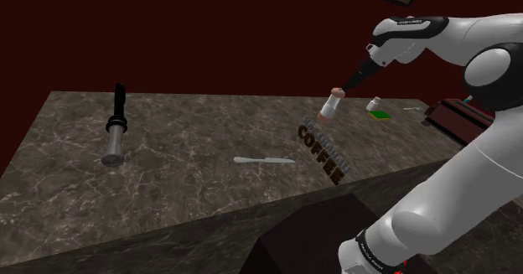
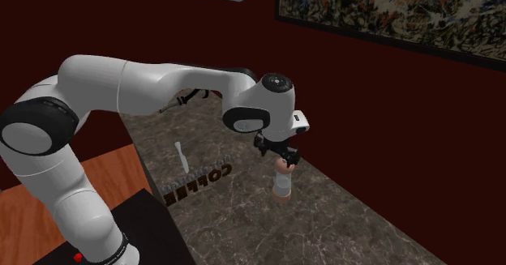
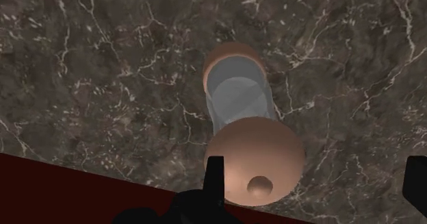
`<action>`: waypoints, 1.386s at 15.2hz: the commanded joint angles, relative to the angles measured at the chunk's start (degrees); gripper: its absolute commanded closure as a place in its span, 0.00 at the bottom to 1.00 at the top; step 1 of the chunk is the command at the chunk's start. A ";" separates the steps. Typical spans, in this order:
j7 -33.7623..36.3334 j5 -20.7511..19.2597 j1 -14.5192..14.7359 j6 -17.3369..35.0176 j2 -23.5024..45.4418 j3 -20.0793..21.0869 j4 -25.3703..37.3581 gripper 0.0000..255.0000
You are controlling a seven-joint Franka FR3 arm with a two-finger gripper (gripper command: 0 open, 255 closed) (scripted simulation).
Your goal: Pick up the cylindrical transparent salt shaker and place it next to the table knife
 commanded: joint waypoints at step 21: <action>-5.51 6.62 -1.24 4.12 7.47 -0.36 0.76 1.00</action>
